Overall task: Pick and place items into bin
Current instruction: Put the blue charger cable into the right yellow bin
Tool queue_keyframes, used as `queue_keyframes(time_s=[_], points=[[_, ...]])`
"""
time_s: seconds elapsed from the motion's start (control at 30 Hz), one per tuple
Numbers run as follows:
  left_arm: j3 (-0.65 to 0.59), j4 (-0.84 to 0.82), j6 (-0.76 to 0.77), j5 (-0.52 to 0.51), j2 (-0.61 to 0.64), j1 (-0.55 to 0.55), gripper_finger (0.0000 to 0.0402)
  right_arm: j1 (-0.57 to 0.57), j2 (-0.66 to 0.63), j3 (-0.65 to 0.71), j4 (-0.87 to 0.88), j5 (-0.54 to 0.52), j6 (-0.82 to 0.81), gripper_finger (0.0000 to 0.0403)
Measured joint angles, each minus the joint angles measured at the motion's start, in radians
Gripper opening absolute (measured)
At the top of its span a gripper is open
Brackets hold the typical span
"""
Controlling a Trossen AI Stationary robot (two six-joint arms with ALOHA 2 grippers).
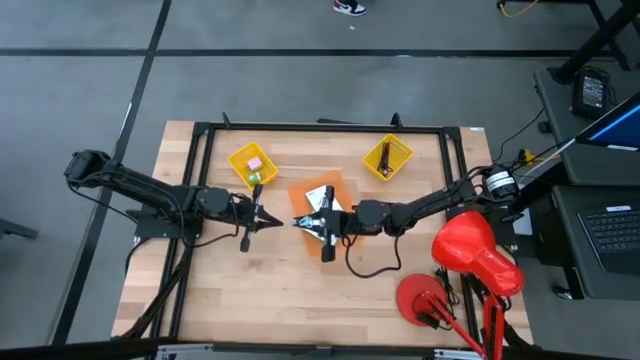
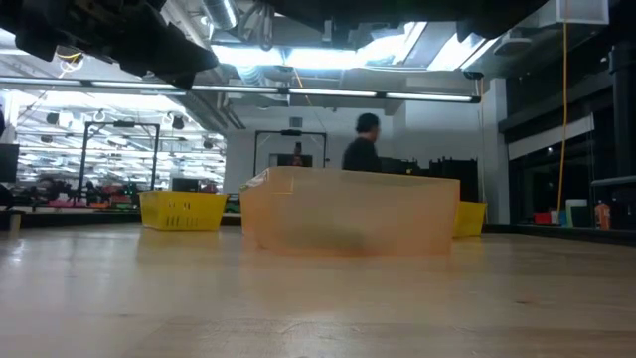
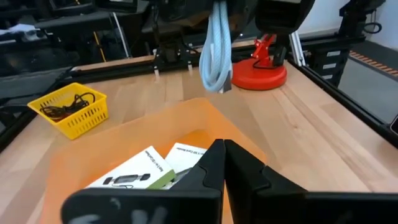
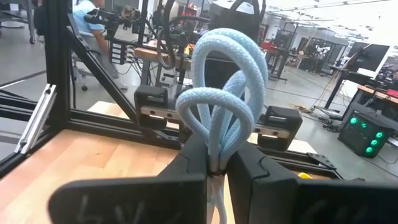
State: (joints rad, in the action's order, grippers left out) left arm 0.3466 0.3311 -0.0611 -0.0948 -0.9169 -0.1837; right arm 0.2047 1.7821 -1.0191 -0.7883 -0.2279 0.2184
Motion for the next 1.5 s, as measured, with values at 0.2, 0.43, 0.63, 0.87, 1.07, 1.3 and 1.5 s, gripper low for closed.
queue_keyframes(time_s=[0.2, 0.43, 0.63, 0.87, 1.07, 1.3, 1.5], points=[[0.000, -0.001, -0.004, 0.000, 0.000, 0.000, 0.0002, 0.000, 0.000, 0.000, 0.001, 0.000, 0.013, 0.0017], [0.000, 0.001, -0.016, 0.000, 0.008, 0.000, 0.0002, 0.017, -0.042, 0.000, 0.082, -0.055, 0.022, 0.0017], [0.000, 0.001, -0.004, 0.000, 0.020, 0.000, 0.0002, 0.042, -0.093, 0.034, 0.112, -0.109, 0.018, 0.0017], [0.000, -0.001, -0.004, 0.000, 0.026, 0.000, 0.0001, 0.075, -0.144, 0.105, 0.100, -0.212, 0.010, 0.0017], [0.000, 0.004, -0.002, 0.001, 0.026, 0.000, 0.0001, 0.088, -0.203, 0.160, 0.097, -0.281, -0.005, 0.0017], [0.000, 0.009, 0.013, 0.002, 0.026, 0.000, 0.0002, 0.089, -0.299, 0.264, 0.102, -0.401, -0.060, 0.0017], [0.000, 0.053, 0.024, -0.050, 0.026, 0.000, 0.0003, 0.089, -0.374, 0.330, 0.104, -0.551, -0.061, 0.0017]])
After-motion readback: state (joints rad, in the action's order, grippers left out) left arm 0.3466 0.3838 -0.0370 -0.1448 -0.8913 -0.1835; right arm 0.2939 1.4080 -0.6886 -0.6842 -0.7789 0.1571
